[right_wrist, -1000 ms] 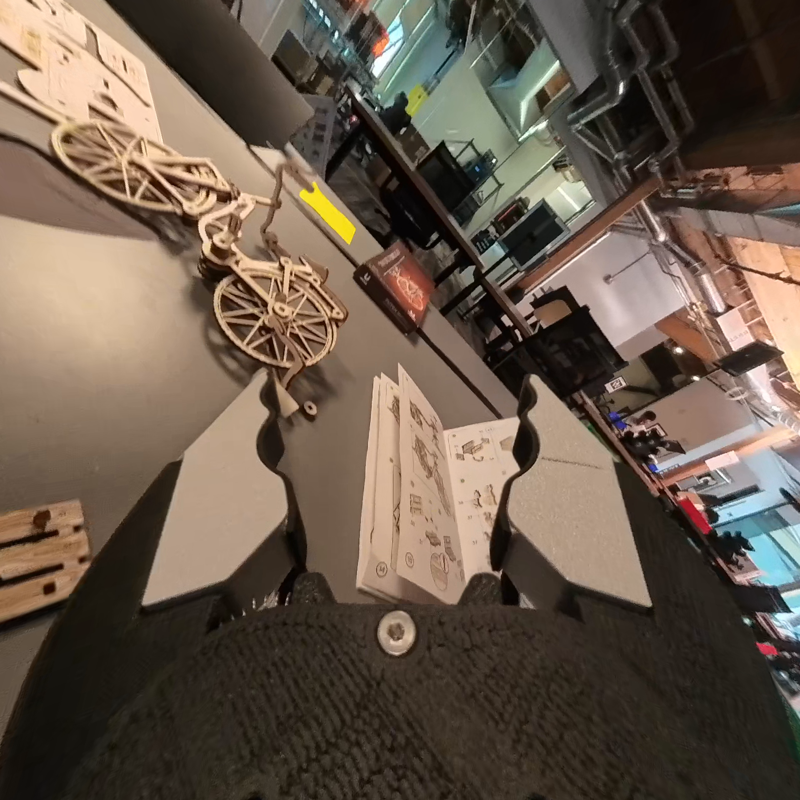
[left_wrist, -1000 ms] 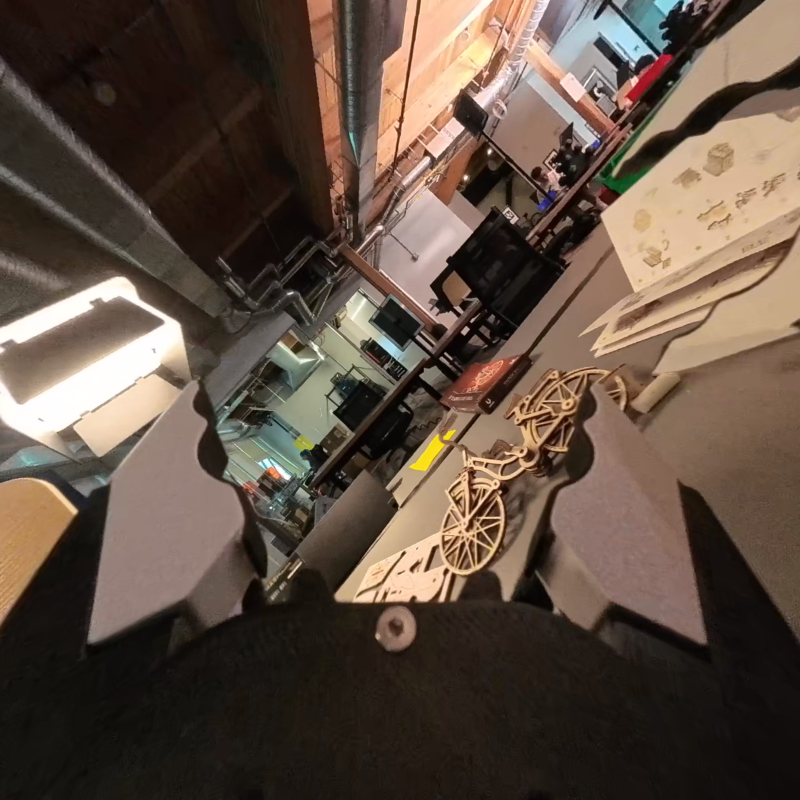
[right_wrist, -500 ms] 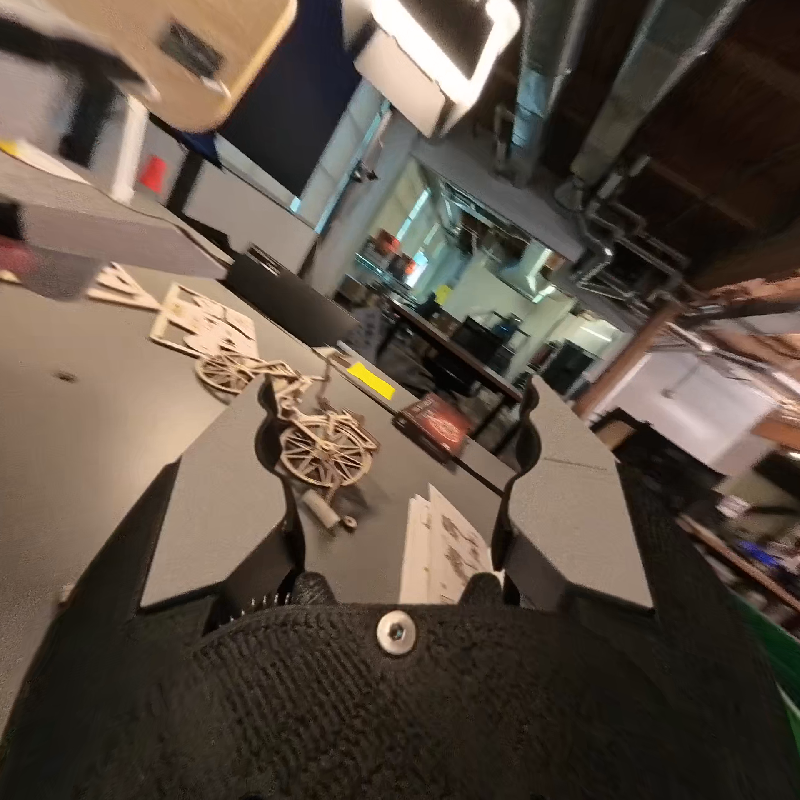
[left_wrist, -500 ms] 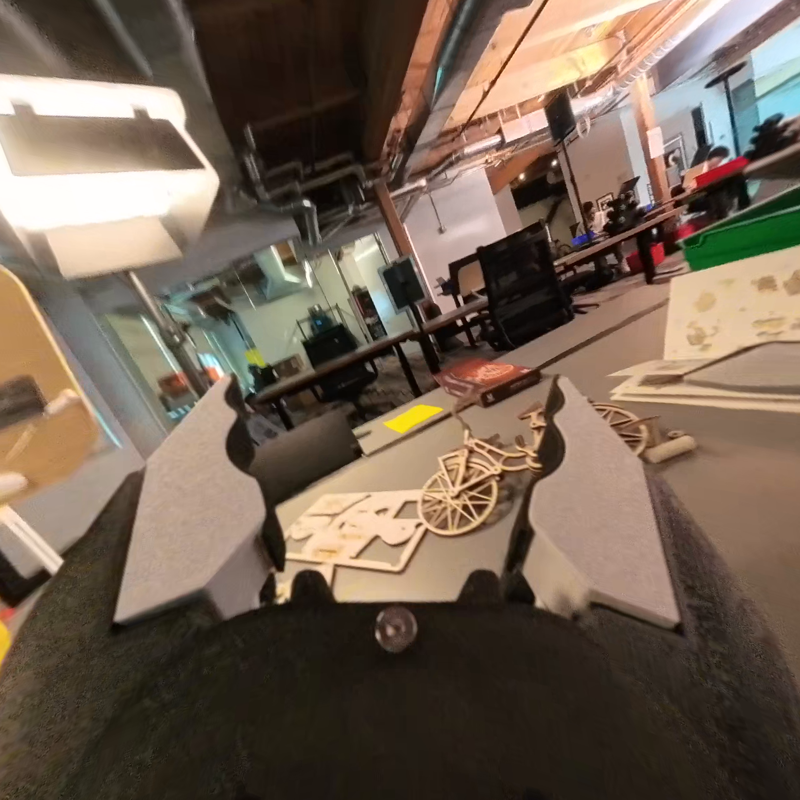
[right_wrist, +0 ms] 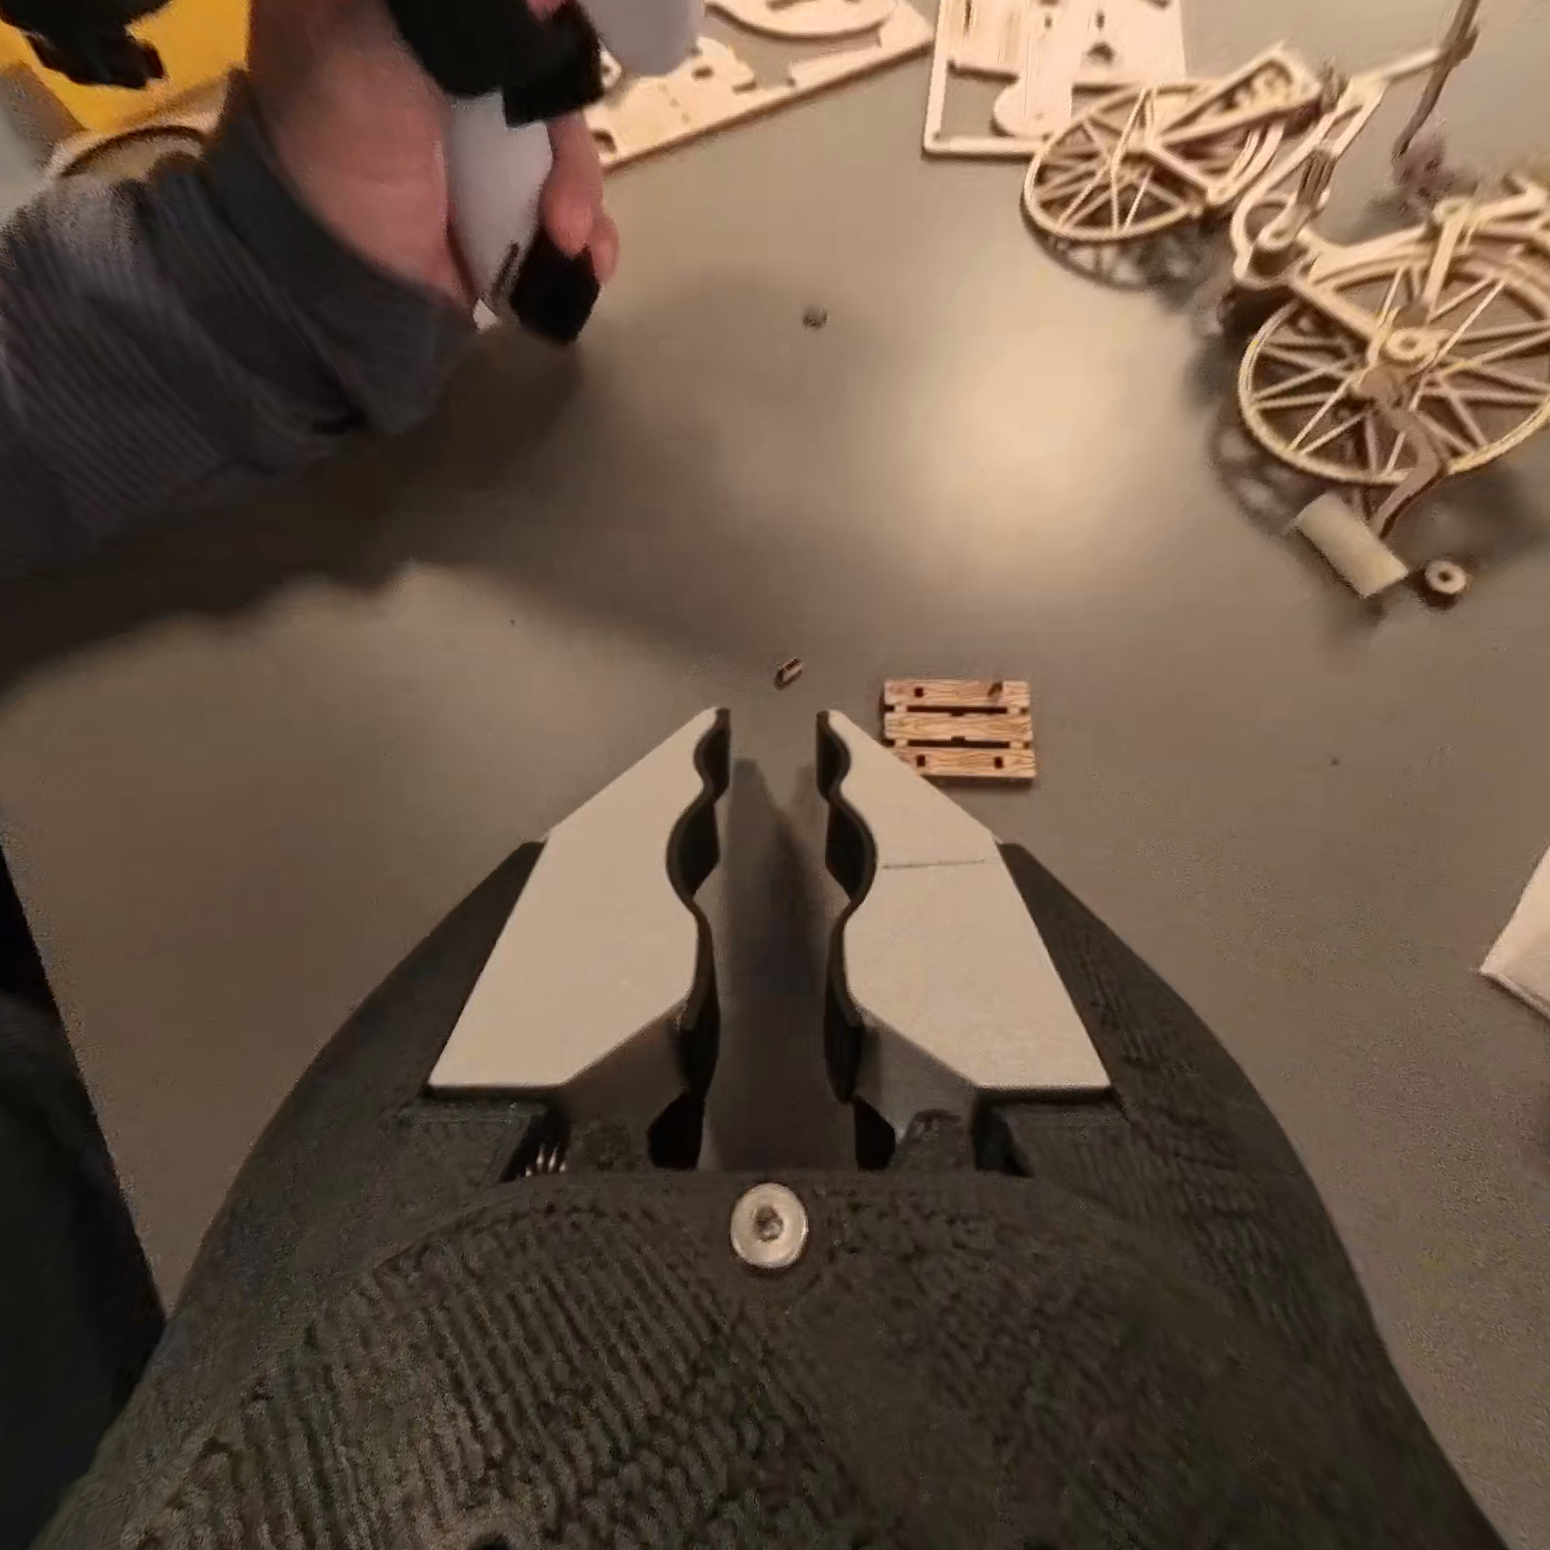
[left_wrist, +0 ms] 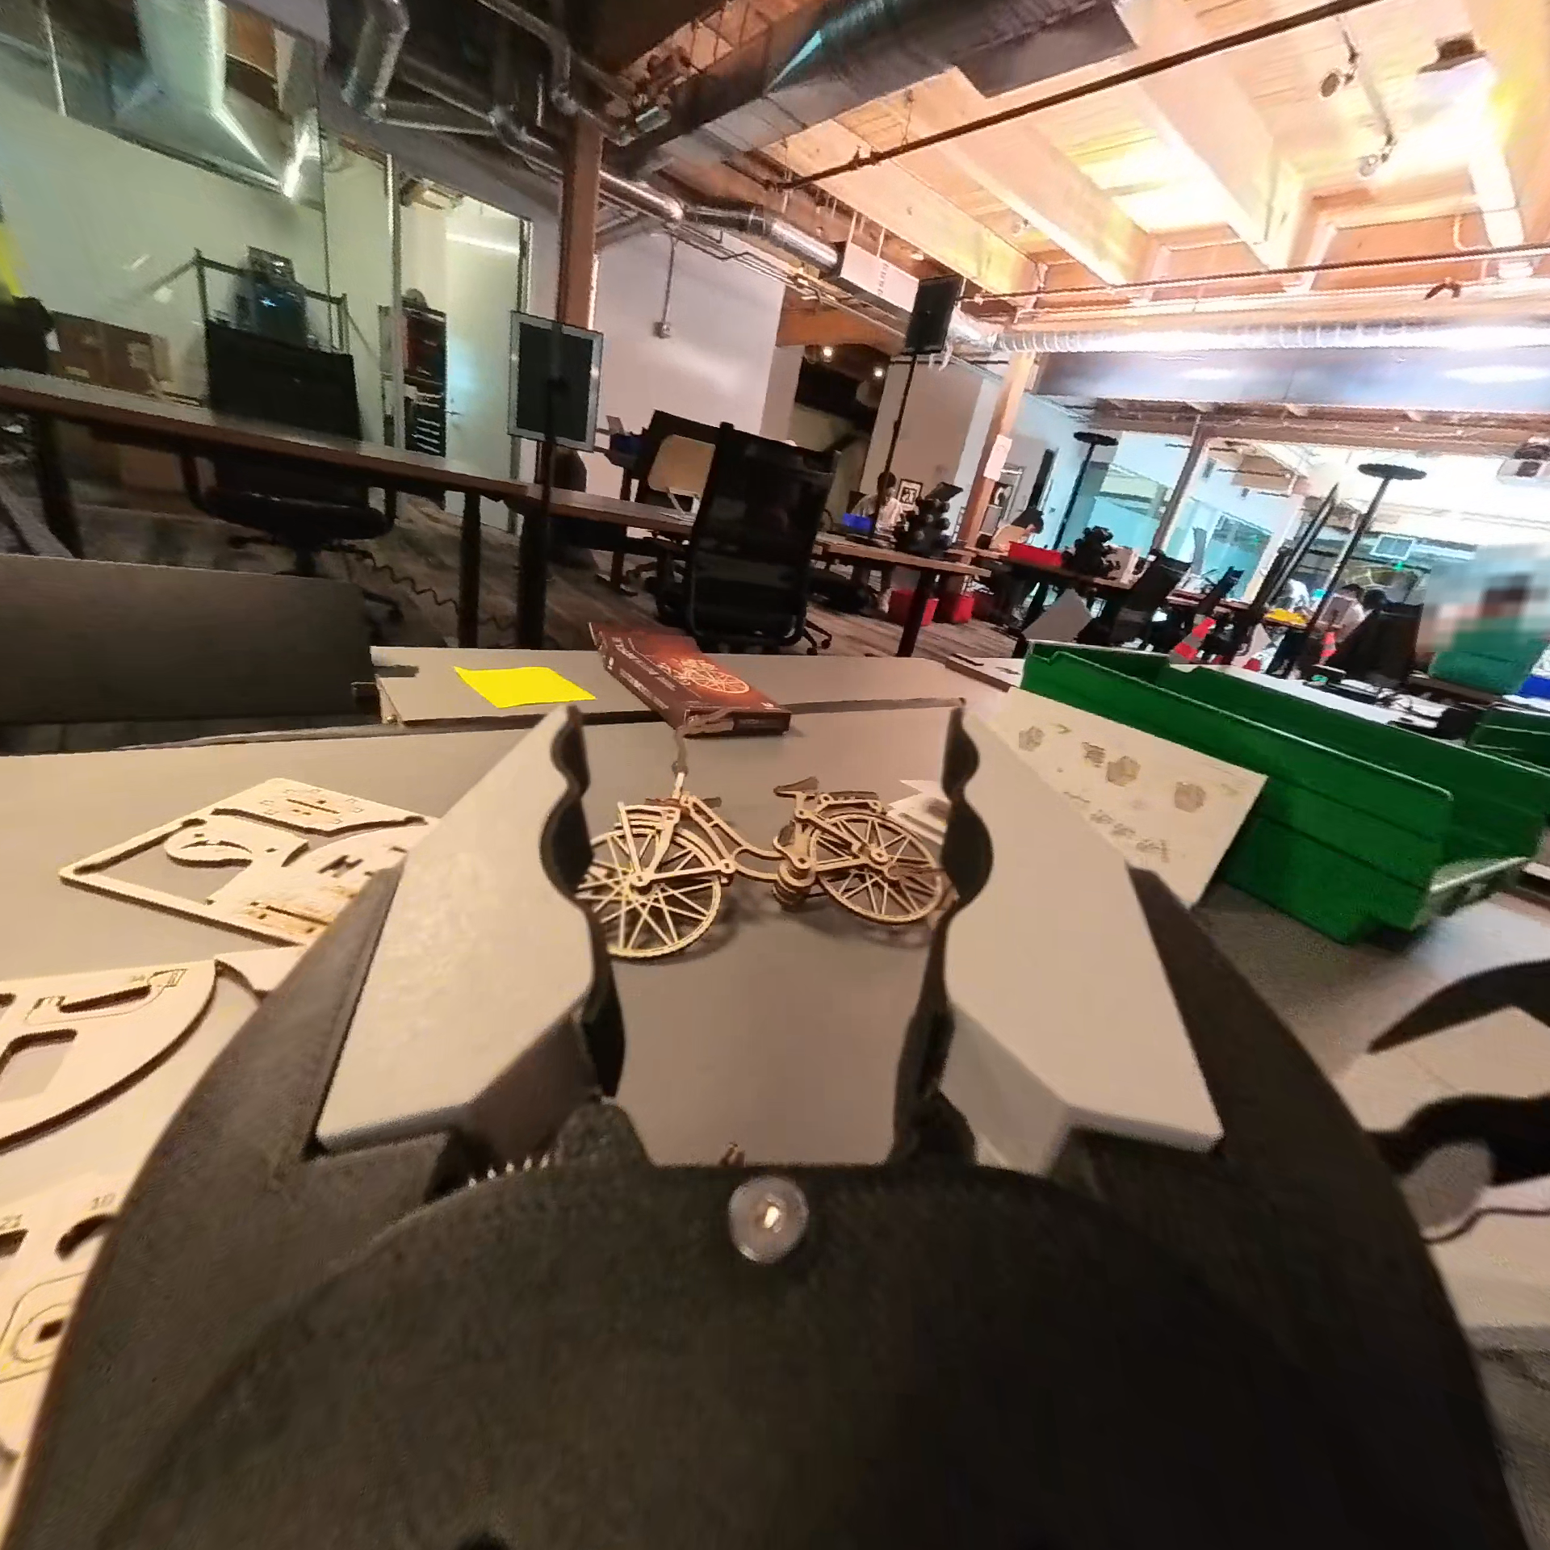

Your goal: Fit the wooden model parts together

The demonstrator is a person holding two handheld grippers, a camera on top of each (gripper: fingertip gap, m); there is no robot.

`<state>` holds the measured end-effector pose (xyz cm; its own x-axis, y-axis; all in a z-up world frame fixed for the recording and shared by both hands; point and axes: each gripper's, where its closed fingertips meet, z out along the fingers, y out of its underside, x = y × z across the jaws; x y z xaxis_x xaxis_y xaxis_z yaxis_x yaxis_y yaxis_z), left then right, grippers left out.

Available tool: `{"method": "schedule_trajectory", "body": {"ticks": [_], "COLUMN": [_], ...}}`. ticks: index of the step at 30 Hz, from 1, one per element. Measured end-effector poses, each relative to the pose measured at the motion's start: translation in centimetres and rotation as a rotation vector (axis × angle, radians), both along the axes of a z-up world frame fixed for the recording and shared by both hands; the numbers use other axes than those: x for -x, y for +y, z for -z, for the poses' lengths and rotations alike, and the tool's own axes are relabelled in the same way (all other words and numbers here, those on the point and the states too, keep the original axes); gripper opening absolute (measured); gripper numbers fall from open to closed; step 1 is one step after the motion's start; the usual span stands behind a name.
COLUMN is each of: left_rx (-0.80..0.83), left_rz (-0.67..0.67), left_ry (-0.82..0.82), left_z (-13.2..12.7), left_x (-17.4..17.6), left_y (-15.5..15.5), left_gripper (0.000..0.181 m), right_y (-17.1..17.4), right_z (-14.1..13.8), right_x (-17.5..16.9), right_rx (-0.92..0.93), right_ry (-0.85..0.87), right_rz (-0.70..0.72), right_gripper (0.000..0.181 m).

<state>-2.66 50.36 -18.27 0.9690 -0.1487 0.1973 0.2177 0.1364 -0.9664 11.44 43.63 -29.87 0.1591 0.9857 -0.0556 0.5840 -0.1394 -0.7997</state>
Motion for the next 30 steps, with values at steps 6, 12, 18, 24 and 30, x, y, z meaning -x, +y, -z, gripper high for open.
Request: {"method": "schedule_trajectory", "body": {"ticks": [6, 12, 18, 24, 30], "left_rx": [-0.003, -0.063, -0.073, -0.046, -0.052], "left_rz": [0.013, 0.021, 0.021, 0.04, 0.031], "left_ry": [0.115, 0.266, 0.276, 0.255, 0.224], "left_z": [0.1, -0.4, -0.5, 0.1, -0.1], "left_x": [-1.6, -3.7, -4.0, -4.1, -3.6], "left_y": [0.4, 0.1, -0.1, 0.2, 0.2], "left_gripper": [0.087, 0.081, 0.081, 0.081, 0.082], "right_y": [-0.7, -0.1, 0.6, 1.1, 0.5], "right_z": [0.7, 0.9, 0.9, 0.8, 0.8], "right_x": [1.1, 1.6, 1.2, 0.8, 1.2], "right_rx": [0.056, -0.068, -0.05, -0.074, -0.031], "right_ry": [-0.039, -0.078, -0.07, -0.068, -0.054], "right_rz": [0.021, 0.042, 0.076, 0.015, -0.193], "right_gripper": [0.014, 0.006, 0.009, 0.021, 0.023]}}
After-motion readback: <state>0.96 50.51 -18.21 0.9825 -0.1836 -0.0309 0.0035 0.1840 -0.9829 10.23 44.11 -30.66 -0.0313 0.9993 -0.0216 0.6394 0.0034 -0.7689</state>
